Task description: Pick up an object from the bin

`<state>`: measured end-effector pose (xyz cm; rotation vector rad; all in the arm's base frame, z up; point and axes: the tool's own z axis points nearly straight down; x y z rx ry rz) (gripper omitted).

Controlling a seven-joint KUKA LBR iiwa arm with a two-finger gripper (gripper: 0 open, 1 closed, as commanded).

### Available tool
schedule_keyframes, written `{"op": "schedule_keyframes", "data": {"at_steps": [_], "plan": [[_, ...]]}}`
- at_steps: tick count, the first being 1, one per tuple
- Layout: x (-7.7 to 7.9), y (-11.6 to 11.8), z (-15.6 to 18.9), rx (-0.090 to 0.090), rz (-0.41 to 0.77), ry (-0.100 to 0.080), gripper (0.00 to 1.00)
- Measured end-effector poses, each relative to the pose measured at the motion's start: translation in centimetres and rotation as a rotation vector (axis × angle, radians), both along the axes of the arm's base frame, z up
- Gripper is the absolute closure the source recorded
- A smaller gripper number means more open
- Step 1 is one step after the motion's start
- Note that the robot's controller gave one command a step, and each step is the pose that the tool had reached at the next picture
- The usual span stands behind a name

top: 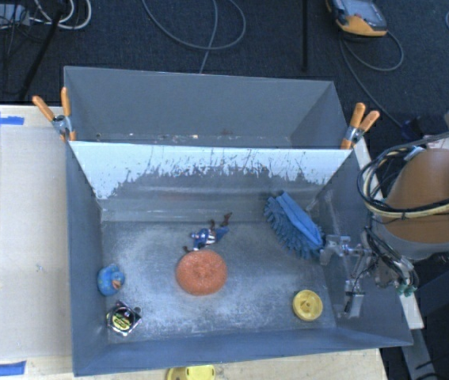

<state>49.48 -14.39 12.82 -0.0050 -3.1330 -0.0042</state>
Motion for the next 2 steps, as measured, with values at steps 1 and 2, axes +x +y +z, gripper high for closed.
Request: {"op": "schedule_keyframes", "data": {"at_steps": [1, 2], "plan": [[0.2, 0.0, 0.4, -0.002, 0.005, -0.007, 0.0], [-0.1, 0.8, -3.2, -0.003, 0.06, -0.01, 0.0]]}}
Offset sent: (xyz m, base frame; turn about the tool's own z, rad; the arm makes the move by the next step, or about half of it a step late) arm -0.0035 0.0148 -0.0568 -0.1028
